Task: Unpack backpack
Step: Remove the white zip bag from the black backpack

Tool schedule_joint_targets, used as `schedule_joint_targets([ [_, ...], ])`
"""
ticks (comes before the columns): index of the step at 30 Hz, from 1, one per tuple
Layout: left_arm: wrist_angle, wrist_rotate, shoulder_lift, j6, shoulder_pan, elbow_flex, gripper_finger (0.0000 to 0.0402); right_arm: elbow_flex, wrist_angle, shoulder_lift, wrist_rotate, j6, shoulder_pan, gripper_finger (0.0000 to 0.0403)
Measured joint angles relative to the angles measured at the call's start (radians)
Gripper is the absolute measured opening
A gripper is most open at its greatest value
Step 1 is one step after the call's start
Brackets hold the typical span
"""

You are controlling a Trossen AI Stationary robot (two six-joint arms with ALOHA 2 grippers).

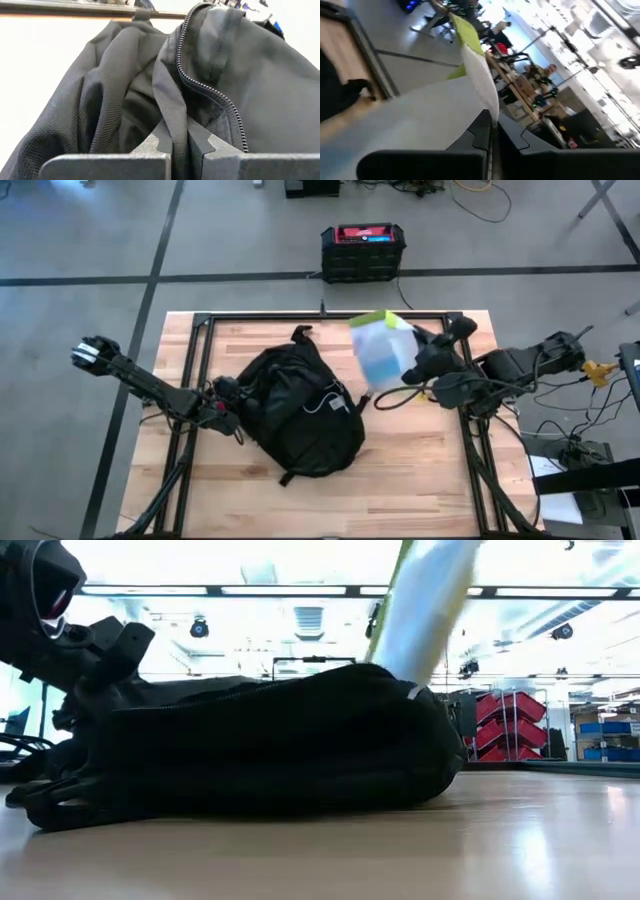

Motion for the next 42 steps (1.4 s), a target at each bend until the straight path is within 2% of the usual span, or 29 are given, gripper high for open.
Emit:
schedule_joint_targets([
  [2, 0.0, -0.006, -0.002, 0.009, 0.0, 0.005, 0.0, -0.005, -0.01, -0.001, -0.043, -0.023, 0.0, 0.0],
  [8, 0.003, -0.006, -0.007, 0.027, 0.0, 0.011, 0.0, -0.008, -0.029, -0.01, -0.034, -0.194, -0.028, 0.0],
  [12, 0.011, -0.005, -0.007, 0.022, 0.0, 0.012, 0.0, -0.054, -0.038, -0.011, -0.243, -0.16, -0.044, 0.0],
  [18, 0.029, -0.056, -0.059, 0.061, 0.0, 0.012, 0.0, -0.217, -0.026, 0.008, -0.471, 0.046, -0.038, 0.0],
  [22, 0.036, -0.069, -0.14, 0.156, 0.0, 0.02, 0.0, -0.374, 0.168, 0.038, -0.751, 0.147, -0.009, 0.0],
  [25, 0.045, -0.076, -0.206, 0.242, 0.0, 0.048, 0.0, -0.475, 0.308, 0.071, -0.89, 0.205, 0.015, 0.0],
  [28, 0.061, -0.075, -0.255, 0.354, 0.0, 0.095, 0.0, -0.54, 0.27, 0.118, -0.894, 0.333, 0.026, 0.0],
  [31, 0.066, -0.047, -0.285, 0.469, 0.0, 0.157, 0.0, -0.556, 0.1, 0.151, -0.803, 0.5, 0.02, 0.0],
  [35, 0.072, -0.033, -0.263, 0.592, 0.0, 0.249, 0.0, -0.56, -0.111, 0.165, -0.704, 0.666, 0.01, 0.0],
  [39, 0.076, -0.029, -0.196, 0.669, 0.0, 0.333, 0.0, -0.557, -0.174, 0.141, -0.702, 0.716, 0.005, 0.0014],
  [42, 0.08, -0.028, -0.133, 0.71, 0.0, 0.39, 0.0, -0.526, -0.169, 0.128, -0.742, 0.716, 0.005, 0.0052],
])
